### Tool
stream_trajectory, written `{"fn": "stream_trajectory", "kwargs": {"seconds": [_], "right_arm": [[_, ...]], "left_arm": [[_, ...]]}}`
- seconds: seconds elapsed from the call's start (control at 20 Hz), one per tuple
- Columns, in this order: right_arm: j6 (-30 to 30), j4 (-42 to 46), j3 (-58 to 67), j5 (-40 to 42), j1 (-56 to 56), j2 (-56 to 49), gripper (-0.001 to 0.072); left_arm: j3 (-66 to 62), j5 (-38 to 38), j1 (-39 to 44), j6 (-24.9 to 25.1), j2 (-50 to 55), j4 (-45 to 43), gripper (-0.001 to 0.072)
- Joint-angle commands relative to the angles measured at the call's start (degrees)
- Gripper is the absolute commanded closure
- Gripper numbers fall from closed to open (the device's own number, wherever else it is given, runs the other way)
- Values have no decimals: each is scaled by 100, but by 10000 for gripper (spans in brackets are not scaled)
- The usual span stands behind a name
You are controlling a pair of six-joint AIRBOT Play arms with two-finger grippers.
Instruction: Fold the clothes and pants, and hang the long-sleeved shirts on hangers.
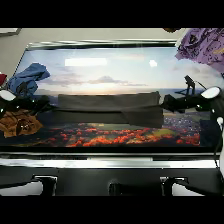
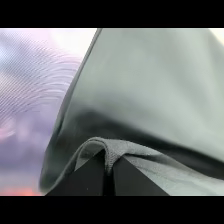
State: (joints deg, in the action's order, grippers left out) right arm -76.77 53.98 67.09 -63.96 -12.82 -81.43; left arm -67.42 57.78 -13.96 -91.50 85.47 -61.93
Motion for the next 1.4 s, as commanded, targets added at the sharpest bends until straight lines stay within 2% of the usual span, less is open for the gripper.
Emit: {"fn": "stream_trajectory", "kwargs": {"seconds": [0.0,0.25,0.55,0.6,0.65,0.75,0.8,0.85,0.9,1.0,1.1,1.2,1.3,1.35], "right_arm": [[-212,245,872,136,131,-798,677],[-258,221,1464,278,133,-1456,677],[-254,39,1473,498,136,-1974,675],[-254,7,1473,501,136,-2017,674],[-256,-31,1475,501,136,-2028,668],[-400,-232,1569,345,116,-2028,544],[-592,-234,1749,125,94,-2028,472],[-730,-240,1978,-140,50,-2028,364],[-800,-243,2247,-444,-33,-2028,325],[-789,-238,2739,-957,-334,-2028,281],[-776,-251,2846,-1106,-688,-2031,269],[-385,-249,2841,-1381,-960,-2146,214],[-44,-372,2837,-1812,-1130,-2433,118],[92,-651,2833,-1930,-1187,-2634,115]], "left_arm": [[-850,7,149,-4,831,-7,692],[-1552,122,227,-9,1617,-4,692],[-1816,103,356,-26,2142,11,685],[-1816,74,374,-26,2142,-2,622],[-1838,52,380,-31,2124,-2,488],[-2096,162,365,-155,2094,0,132],[-2273,258,350,-203,2059,-2,54],[-2500,389,330,-201,2013,-2,37],[-2719,535,306,-201,1958,-20,37],[-3136,820,243,-334,1801,-313,37],[-3314,914,181,-553,1572,-673,37],[-3386,1054,96,-802,1366,-960,37],[-3383,1115,72,-907,1147,-1224,37],[-3383,1130,81,-907,1067,-1322,37]]}}
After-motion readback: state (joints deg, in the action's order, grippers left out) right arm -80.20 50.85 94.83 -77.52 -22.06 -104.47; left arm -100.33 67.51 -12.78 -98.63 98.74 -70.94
